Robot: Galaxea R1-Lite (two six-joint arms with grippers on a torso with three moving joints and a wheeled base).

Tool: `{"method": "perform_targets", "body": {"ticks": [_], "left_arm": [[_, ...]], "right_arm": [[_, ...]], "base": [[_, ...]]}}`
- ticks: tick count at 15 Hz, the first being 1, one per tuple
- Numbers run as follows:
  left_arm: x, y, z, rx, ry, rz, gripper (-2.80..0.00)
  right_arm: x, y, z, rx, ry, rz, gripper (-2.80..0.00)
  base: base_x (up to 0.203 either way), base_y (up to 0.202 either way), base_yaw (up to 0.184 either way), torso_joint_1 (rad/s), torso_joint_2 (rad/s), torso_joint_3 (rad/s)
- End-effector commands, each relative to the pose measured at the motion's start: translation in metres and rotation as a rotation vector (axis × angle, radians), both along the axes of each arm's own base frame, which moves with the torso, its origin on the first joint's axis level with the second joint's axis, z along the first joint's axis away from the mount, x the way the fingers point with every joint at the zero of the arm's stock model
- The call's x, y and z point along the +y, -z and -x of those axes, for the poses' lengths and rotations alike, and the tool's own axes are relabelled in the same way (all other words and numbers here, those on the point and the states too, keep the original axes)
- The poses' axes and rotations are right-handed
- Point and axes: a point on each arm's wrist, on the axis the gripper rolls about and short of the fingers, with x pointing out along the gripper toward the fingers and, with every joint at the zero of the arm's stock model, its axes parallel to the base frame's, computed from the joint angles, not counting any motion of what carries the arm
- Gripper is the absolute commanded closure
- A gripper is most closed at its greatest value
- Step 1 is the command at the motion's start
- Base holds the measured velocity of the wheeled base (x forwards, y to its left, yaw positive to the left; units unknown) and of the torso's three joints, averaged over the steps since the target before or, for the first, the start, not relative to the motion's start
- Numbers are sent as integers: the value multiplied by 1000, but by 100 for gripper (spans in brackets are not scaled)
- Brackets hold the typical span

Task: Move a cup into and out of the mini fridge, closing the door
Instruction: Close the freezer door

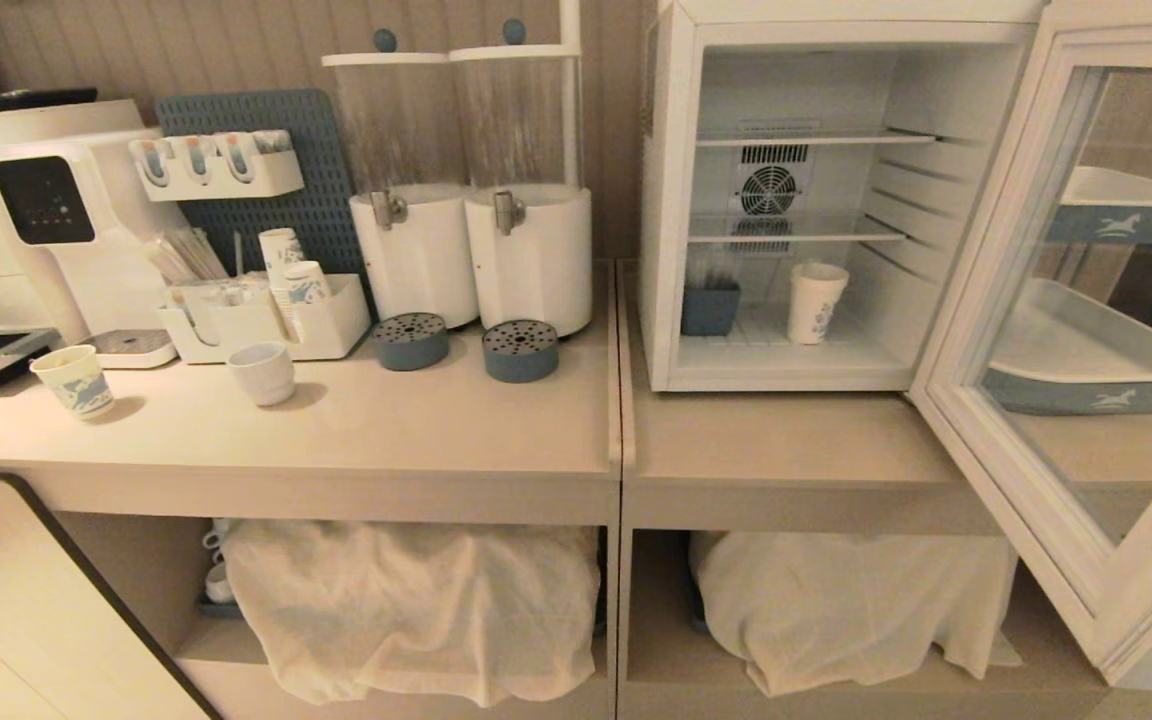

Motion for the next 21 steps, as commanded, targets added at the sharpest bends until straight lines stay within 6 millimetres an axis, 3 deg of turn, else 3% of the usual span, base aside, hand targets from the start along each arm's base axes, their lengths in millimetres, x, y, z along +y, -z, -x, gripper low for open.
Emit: {"method": "perform_targets", "body": {"ticks": [1, 15, 21], "left_arm": [[0, 5, -1, 18, -1, 0, 0], [0, 5, -2, 18, -2, 2, 0], [0, 4, -1, 15, -2, 9, 0]], "right_arm": [[0, 0, 0, 2, -1, 0, 0], [0, 0, 0, 2, -1, 0, 0], [0, 1, 0, 3, 1, -1, 0]], "base": [[0, -190, -1, 0, 2, 7], [0, -188, 0, 2, 2, 3], [0, -17, 0, 1, 0, 0]]}}
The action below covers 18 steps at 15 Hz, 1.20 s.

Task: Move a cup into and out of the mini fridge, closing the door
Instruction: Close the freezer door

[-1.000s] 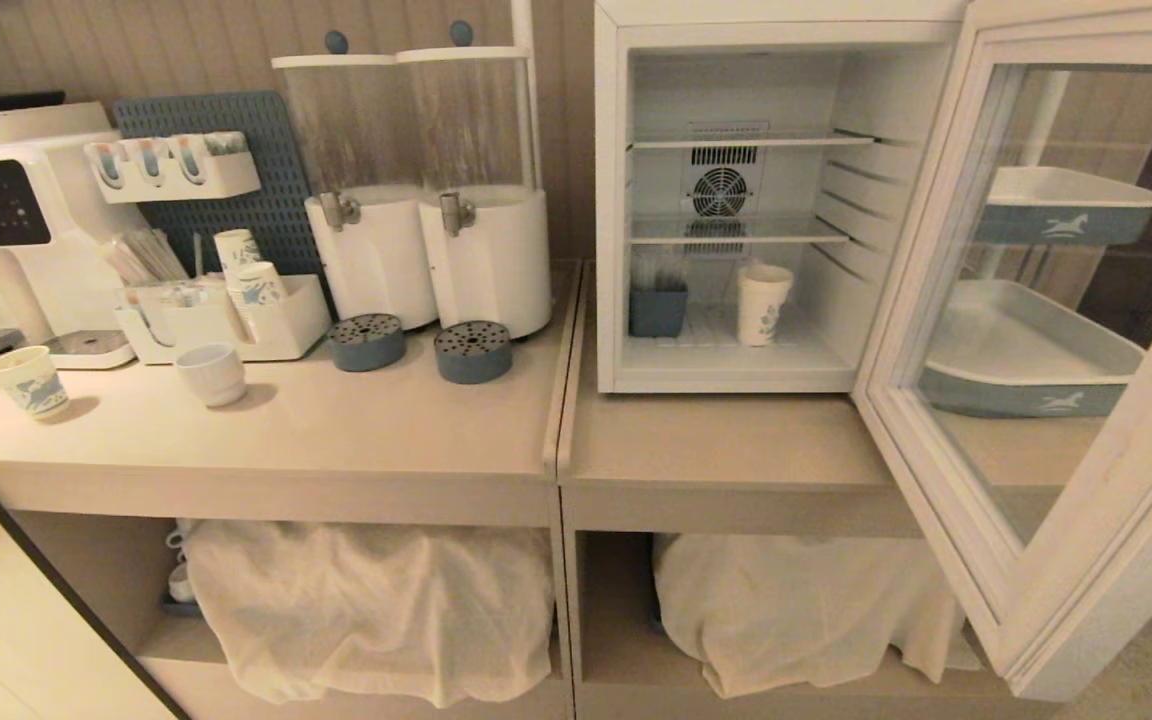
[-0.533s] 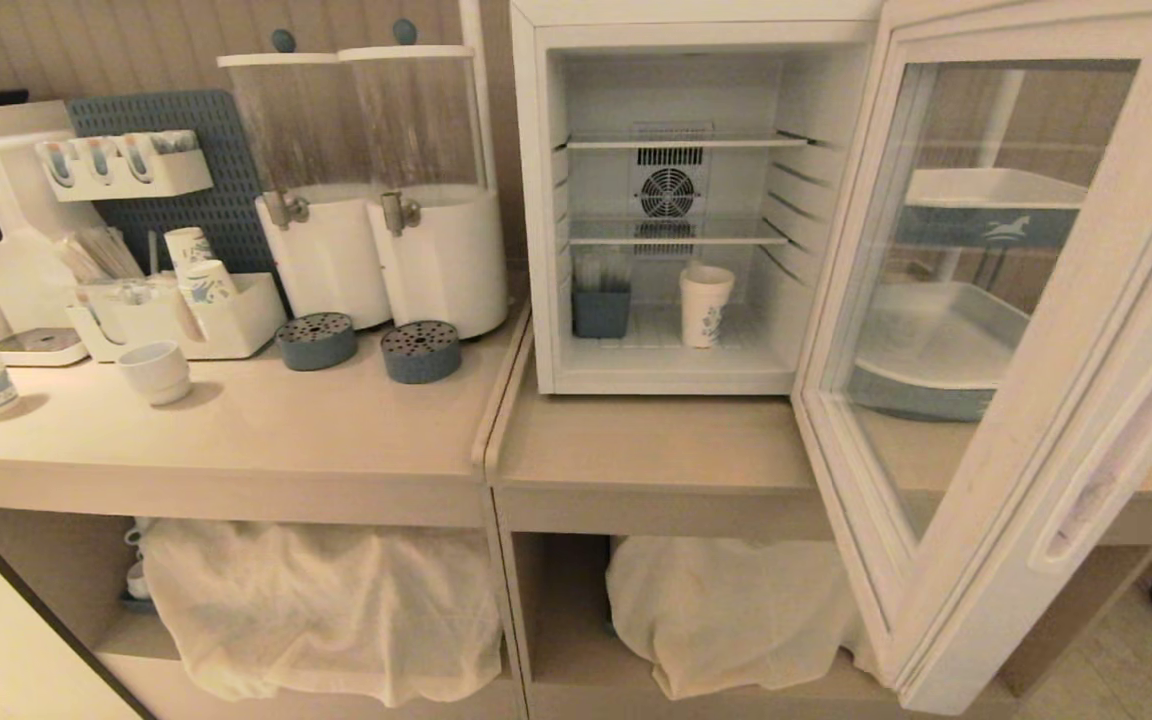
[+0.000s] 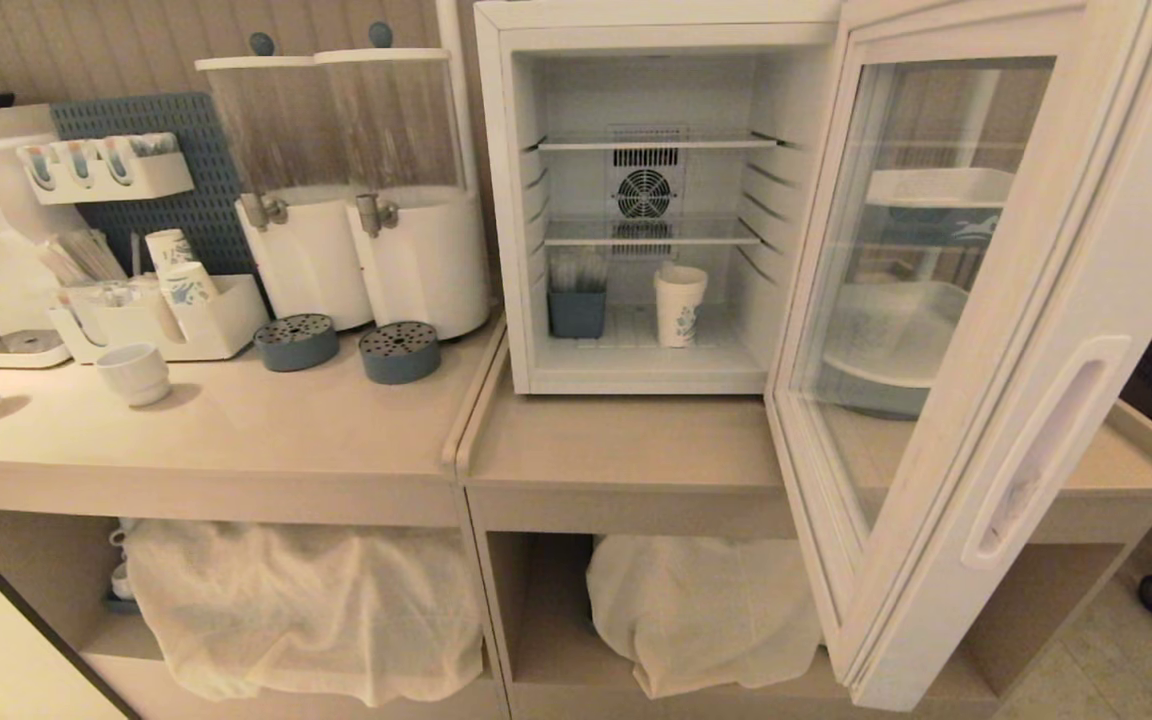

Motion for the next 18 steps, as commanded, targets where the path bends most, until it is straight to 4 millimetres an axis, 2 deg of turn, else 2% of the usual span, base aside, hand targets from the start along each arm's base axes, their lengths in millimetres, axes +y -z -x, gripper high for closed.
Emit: {"method": "perform_targets", "body": {"ticks": [1, 15, 16, 18], "left_arm": [[0, 5, -1, 17, 0, 0, 0], [0, 5, -1, 17, -1, 0, 0], [0, 5, -1, 17, -2, 1, 0], [0, 5, -1, 17, 0, 0, 0]], "right_arm": [[0, 0, 0, 2, 0, 0, 0], [0, -1, 0, -13, 1, 1, 0], [0, -10, 1, -51, 0, -8, 0], [0, -47, 10, -169, -7, -21, 0]], "base": [[0, 0, 0, 0, 0, 0], [0, 0, 0, 0, 0, 0], [0, 0, 0, 0, 0, 0], [0, 0, 0, 0, 0, 0]]}}
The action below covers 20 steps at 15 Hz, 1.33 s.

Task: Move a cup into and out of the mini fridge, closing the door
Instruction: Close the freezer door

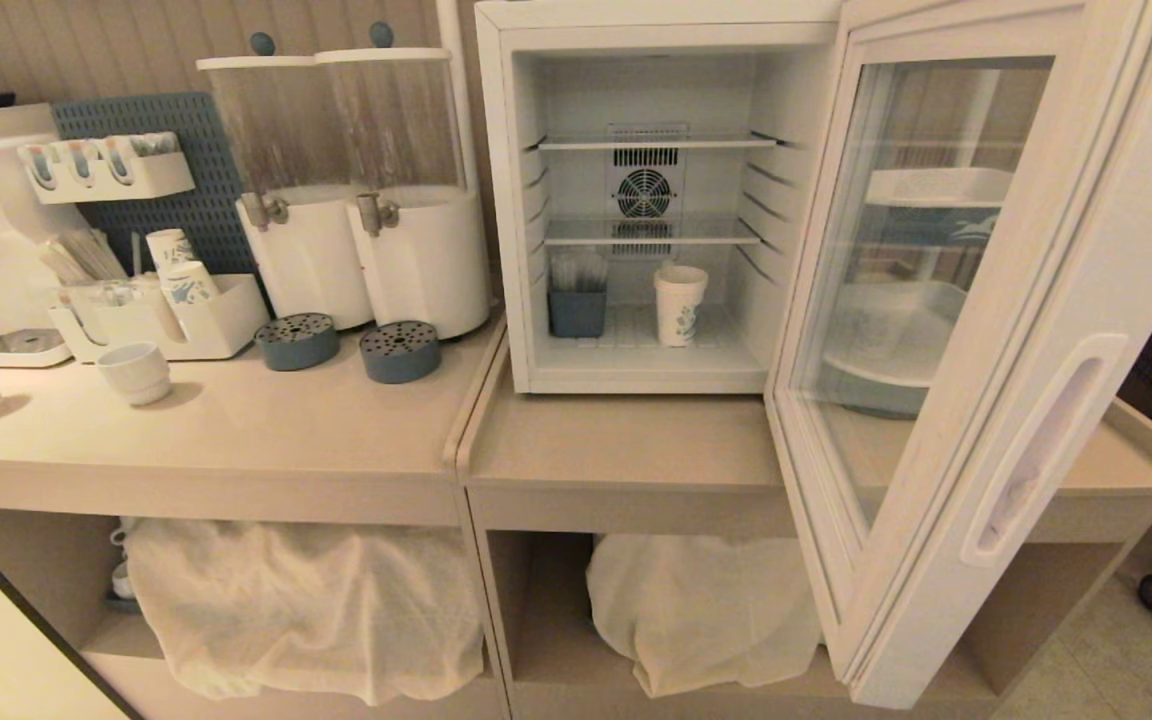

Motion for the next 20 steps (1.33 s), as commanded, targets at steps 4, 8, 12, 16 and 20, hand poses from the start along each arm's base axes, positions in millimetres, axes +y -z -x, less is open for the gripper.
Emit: {"method": "perform_targets", "body": {"ticks": [4, 8, 12, 16, 20], "left_arm": [[0, 5, -1, 18, -2, 0, 0], [0, 5, -2, 19, -2, 1, 0], [0, 5, -2, 19, -2, 1, 0], [0, 5, -2, 18, -1, 0, 0], [0, 5, -2, 18, -2, 1, 0]], "right_arm": [[2, -101, 39, -152, -127, -5, 0], [-5, -142, 22, -17, -382, -36, 0], [-12, -146, 14, 61, -619, -92, 0], [-2, -149, -10, 92, -656, -108, 0], [8, -160, -35, 65, -374, -143, 0]], "base": [[0, 0, 0, 0, 0, 0], [0, 0, 0, 0, 0, 0], [0, 0, 0, 0, 0, 0], [0, 0, 0, 0, 0, 0], [0, 0, 0, 0, 0, 0]]}}
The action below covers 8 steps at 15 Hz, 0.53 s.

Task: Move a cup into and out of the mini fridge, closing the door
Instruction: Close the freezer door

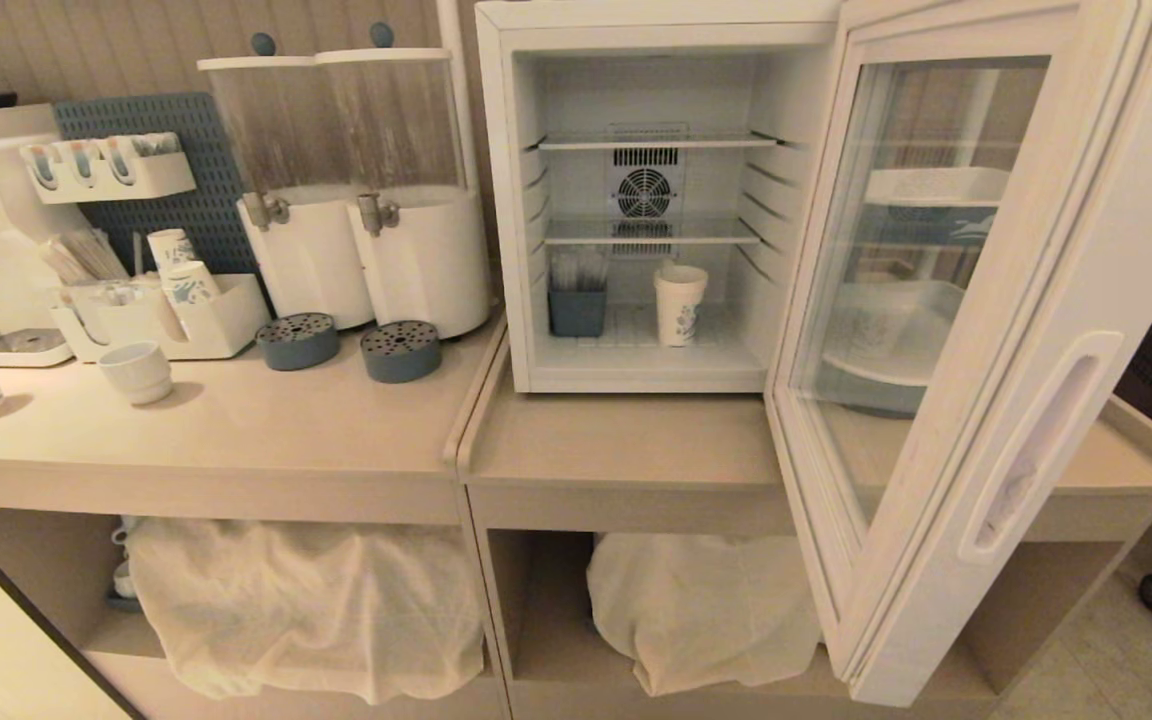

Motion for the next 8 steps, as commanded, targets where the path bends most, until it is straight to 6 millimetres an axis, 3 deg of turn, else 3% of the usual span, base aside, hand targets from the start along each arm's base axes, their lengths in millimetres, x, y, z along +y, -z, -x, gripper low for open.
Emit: {"method": "perform_targets", "body": {"ticks": [1, 5, 8], "left_arm": [[0, 5, -1, 19, -1, 1, 0], [0, 5, -2, 19, 0, 2, 0], [0, 5, -2, 18, -1, 4, 0]], "right_arm": [[7, -3, -19, 33, 167, 11, 0], [6, -27, -28, -47, 323, -50, 0], [2, -10, -22, -52, 393, 19, 0]], "base": [[0, 0, 0, 0, 0, 0], [0, 0, 0, 0, 0, 0], [0, 0, 0, 0, 0, 0]]}}
